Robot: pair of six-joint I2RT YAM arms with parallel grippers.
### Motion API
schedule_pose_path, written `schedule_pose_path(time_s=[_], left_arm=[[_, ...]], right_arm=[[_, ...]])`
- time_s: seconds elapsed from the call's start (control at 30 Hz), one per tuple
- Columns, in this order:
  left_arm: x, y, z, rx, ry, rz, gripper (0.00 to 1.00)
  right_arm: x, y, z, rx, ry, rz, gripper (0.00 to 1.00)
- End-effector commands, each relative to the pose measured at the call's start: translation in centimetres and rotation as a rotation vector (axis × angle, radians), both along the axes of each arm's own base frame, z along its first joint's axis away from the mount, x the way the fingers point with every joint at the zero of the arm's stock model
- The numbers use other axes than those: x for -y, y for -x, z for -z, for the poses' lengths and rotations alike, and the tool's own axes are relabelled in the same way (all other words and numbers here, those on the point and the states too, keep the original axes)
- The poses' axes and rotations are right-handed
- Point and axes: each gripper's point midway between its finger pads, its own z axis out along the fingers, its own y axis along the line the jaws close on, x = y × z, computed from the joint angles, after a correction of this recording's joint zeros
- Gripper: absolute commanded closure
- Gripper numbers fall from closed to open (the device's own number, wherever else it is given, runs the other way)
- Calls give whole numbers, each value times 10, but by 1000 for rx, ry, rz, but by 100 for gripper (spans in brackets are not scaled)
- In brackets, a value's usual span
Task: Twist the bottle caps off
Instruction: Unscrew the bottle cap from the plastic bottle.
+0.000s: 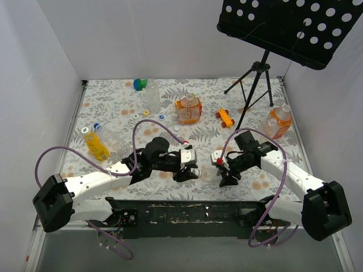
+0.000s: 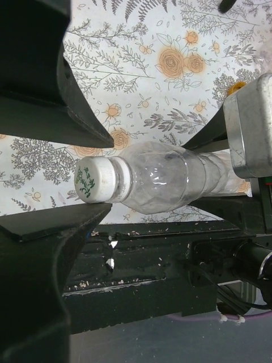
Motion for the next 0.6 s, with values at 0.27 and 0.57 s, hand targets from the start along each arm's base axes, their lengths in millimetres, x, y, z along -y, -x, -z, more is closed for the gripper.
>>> schedule_pose_path(time_s=[0.27,0.57], left_arm=[[-2,4,-5,-70,9,-22,100],[-7,15,-19,-656,27,-292,100]], right_arm=[[-2,4,-3,-6,-16,-19,94],[-2,4,-3,-3,-14,-17,94]])
